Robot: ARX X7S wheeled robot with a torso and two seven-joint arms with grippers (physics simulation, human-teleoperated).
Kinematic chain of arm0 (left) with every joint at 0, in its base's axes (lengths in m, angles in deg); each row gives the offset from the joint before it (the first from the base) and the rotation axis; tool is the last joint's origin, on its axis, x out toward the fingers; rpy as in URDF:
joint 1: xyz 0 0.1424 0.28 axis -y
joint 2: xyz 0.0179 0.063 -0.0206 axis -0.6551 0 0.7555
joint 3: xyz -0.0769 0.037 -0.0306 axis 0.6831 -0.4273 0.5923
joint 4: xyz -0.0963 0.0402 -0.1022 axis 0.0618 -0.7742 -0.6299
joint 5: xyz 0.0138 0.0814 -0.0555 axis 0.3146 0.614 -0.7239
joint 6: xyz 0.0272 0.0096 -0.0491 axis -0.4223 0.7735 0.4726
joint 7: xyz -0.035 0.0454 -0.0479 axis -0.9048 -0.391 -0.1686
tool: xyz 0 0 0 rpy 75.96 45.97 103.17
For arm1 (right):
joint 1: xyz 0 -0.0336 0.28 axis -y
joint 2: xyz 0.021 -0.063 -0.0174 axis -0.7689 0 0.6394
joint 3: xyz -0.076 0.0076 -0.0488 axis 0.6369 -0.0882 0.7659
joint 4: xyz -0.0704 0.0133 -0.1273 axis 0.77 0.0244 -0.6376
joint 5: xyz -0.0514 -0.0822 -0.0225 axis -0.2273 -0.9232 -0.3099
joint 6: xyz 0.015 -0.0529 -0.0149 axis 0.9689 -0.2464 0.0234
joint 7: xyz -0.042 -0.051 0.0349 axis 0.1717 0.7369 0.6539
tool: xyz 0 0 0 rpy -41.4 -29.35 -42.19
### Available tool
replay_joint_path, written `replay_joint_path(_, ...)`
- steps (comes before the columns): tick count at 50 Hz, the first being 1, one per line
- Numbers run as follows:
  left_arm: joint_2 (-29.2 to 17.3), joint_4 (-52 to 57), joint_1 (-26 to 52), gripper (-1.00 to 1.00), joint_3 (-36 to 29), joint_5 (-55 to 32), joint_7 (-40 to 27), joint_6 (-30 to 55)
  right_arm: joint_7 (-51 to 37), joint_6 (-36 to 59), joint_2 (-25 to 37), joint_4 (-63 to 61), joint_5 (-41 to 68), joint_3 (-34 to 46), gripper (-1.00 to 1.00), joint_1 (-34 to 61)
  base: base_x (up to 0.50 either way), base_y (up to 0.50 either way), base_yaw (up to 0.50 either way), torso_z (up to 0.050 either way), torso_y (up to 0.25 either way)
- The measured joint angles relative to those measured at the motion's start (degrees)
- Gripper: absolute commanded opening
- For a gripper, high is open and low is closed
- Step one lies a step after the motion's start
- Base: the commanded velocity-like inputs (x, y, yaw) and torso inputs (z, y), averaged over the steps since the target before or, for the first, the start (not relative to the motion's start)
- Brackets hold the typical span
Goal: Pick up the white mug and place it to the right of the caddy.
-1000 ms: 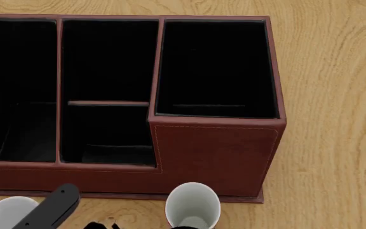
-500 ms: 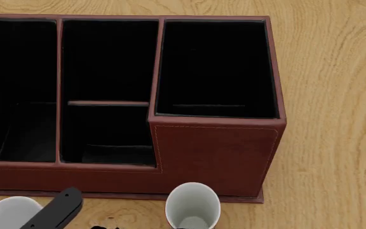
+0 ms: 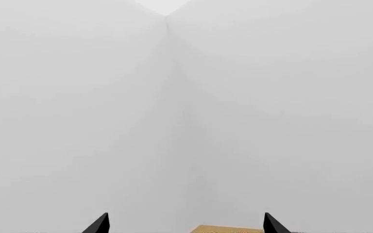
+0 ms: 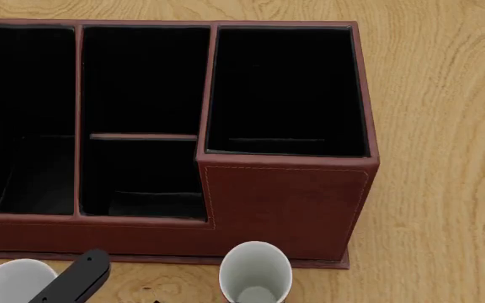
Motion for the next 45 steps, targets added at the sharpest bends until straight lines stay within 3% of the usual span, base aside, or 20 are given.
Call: replay_joint_path(45,1.4,2.3,0.4,1.0,1.4,-0.6,1.1,1.7,-9.6,1.0,4.3,-10.6,5.2,-0.8,-1.0,1.9,0.0,0.0,0.0,0.0,0.0)
